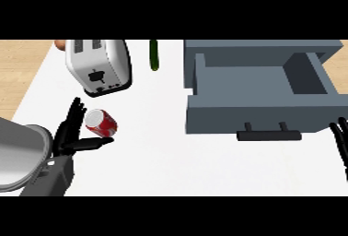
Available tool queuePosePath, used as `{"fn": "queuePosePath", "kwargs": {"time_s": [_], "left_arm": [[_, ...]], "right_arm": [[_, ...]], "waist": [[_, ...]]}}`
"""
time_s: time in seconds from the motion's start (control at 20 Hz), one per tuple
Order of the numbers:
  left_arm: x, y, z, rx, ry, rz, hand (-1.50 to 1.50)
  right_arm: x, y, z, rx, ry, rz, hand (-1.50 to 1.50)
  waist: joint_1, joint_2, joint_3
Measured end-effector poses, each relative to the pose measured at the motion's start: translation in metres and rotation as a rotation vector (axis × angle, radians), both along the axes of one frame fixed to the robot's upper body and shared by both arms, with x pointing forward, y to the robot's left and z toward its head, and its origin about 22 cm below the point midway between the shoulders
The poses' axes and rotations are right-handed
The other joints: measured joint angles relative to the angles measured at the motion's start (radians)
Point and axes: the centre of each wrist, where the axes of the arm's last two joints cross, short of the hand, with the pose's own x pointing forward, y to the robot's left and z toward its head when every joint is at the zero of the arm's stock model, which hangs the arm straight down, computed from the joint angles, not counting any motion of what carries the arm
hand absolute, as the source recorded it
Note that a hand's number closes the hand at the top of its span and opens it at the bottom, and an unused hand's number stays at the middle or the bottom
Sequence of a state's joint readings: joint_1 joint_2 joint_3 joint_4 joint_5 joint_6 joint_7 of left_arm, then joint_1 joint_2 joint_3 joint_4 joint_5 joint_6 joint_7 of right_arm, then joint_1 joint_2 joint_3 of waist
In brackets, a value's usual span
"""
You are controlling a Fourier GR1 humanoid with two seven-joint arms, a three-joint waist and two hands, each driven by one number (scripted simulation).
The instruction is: Pick up the can, place it into the drawer and close the drawer
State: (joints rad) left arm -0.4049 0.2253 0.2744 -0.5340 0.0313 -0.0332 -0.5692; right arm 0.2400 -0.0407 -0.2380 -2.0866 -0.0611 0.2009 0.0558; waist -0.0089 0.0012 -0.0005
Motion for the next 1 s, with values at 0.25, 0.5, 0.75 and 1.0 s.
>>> {"fn": "queuePosePath", "kwargs": {"time_s": [0.25,0.5,0.75,1.0], "left_arm": [[0.007,-0.014,-0.004,-0.012,0.000,-0.014,-1.50],[0.020,-0.021,0.001,-0.019,0.003,-0.027,-1.50],[0.025,-0.032,0.000,-0.025,0.004,-0.049,-1.50],[0.026,-0.028,0.001,-0.036,-0.003,-0.040,1.50]], "right_arm": [[0.000,0.004,0.002,0.005,0.001,0.008,-1.50],[-0.008,0.005,0.004,0.004,-0.001,0.004,-1.50],[-0.007,0.010,0.009,0.013,-0.004,0.005,-1.50],[-0.009,0.003,0.008,0.012,-0.009,0.004,-1.50]], "waist": [[-0.001,0.000,0.000],[-0.004,0.001,0.000],[-0.001,0.001,0.000],[0.001,0.001,0.000]]}}
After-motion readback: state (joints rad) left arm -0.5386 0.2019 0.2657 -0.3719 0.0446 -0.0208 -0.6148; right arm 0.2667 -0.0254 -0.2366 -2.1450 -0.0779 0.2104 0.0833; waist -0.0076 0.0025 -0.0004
